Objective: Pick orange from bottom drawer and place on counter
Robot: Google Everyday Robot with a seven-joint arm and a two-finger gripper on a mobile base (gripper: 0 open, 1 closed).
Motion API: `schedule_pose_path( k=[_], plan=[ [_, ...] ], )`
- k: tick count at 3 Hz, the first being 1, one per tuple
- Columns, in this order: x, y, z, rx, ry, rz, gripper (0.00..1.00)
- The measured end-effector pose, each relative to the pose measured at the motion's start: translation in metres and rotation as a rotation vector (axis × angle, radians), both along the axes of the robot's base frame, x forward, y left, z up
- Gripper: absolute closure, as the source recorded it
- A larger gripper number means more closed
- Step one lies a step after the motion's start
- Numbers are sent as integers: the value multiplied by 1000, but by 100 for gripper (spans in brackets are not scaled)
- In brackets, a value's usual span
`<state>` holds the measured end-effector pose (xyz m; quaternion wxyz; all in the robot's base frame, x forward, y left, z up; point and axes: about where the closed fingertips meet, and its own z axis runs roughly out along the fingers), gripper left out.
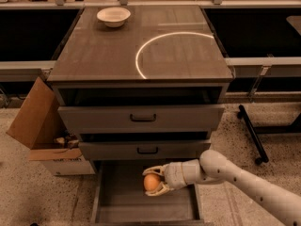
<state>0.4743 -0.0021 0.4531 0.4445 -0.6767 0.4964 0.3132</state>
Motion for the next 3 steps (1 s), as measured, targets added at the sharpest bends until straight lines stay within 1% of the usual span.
schedule_pose_path(
  k=[1, 2, 3],
  plan=[
    [0, -7, 44, 13, -13, 11, 100],
    [2, -16, 102, 19, -27, 24, 100],
    [7, -23, 151, -2, -43, 38, 100]
  ],
)
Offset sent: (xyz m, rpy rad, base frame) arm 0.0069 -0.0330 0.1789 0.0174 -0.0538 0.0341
